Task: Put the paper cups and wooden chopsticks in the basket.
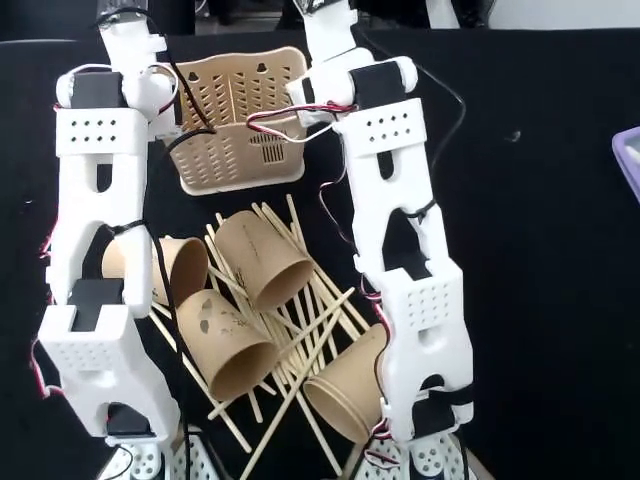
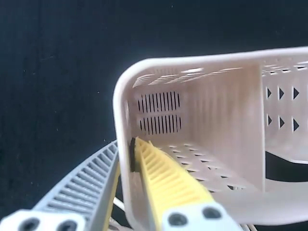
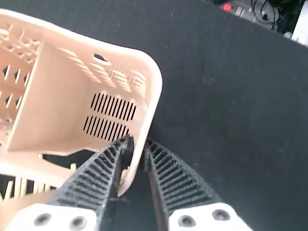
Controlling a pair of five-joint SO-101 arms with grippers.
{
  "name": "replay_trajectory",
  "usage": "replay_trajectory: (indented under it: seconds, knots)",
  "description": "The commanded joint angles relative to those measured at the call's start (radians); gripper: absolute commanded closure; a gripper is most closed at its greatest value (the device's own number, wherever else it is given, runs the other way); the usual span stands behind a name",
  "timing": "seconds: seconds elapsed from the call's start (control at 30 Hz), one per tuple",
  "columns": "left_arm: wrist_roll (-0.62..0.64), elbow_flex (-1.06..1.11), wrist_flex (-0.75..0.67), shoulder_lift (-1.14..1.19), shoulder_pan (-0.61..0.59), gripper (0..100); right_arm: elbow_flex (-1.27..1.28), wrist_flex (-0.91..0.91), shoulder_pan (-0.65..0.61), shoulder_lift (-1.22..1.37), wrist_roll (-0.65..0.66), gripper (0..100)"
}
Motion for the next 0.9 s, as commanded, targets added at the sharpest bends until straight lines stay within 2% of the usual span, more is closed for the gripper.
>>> replay_trajectory:
  seconds: [0.0,0.3,0.5,0.63,0.87]
  knots:
    - [0.006,-0.019,0.052,-0.002,-0.068,97,-0.042,0.083,0.081,0.001,0.021,98.8]
    - [0.008,-0.143,0.161,0.009,-0.059,96,-0.162,0.173,0.046,0.005,0.021,98.8]
    - [0.014,-0.151,0.193,0.009,-0.068,84,-0.145,0.169,0.046,0.002,0.014,96.5]
    - [0.014,-0.182,0.189,-0.002,-0.061,83,-0.196,0.173,0.043,0.001,0.014,90.1]
    - [0.014,-0.325,0.193,-0.002,-0.059,83,-0.314,0.184,0.043,-0.002,0.012,89.3]
